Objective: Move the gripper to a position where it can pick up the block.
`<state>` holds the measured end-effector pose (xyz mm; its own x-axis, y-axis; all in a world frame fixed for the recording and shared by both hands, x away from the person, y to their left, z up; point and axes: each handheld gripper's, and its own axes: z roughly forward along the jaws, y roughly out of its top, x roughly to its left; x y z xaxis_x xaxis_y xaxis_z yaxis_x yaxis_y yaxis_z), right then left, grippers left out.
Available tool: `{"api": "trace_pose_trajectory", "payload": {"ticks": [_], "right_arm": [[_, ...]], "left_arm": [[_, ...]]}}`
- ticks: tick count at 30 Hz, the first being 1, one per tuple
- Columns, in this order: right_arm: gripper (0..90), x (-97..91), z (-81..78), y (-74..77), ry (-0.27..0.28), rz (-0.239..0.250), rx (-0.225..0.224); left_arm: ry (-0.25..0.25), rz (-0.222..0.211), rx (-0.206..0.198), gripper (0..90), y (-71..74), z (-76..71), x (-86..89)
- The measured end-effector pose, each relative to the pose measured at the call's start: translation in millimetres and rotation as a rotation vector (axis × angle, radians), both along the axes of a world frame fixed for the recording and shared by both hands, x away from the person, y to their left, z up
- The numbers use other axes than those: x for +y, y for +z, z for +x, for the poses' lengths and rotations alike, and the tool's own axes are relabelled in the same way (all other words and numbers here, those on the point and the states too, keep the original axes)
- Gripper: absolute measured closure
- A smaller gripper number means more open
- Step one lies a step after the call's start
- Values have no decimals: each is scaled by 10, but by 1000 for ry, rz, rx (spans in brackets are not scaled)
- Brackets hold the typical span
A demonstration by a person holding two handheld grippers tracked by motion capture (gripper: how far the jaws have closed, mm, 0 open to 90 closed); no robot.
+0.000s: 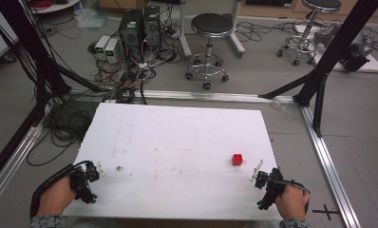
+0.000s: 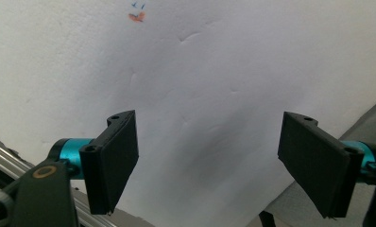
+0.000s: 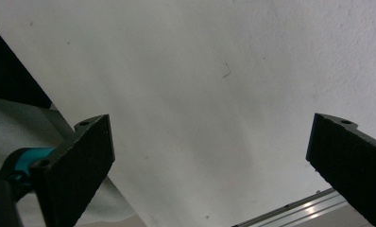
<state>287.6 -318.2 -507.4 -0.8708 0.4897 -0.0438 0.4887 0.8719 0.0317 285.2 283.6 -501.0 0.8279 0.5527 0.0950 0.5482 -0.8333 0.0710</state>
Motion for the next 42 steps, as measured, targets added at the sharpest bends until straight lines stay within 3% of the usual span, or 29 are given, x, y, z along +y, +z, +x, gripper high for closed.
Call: {"api": "trace_pose_trajectory", "payload": {"ticks": [21, 24, 27, 28, 30, 36, 42], "right_arm": [[8, -89, 29, 8, 14, 8, -6], [8, -94, 55, 8, 25, 14, -2], [8, -106, 89, -11, 71, 12, -9], [9, -111, 121, -33, 106, -2, 4], [8, -125, 162, -46, 122, -19, 10], [8, -213, 348, -5, 118, -7, 27], [8, -263, 562, 94, 131, 2, -4]], "left_arm": [[5, -15, -7, 214, -23, 6, 3], [7, -13, -8, 214, -18, 8, 7], [6, -13, -16, 214, -23, 6, 7], [8, -14, -11, 214, -24, 8, 9], [8, -16, -9, 214, -25, 9, 12], [15, -13, -17, 214, -8, 7, 25], [14, -15, -22, 214, -22, 15, 32]]}}
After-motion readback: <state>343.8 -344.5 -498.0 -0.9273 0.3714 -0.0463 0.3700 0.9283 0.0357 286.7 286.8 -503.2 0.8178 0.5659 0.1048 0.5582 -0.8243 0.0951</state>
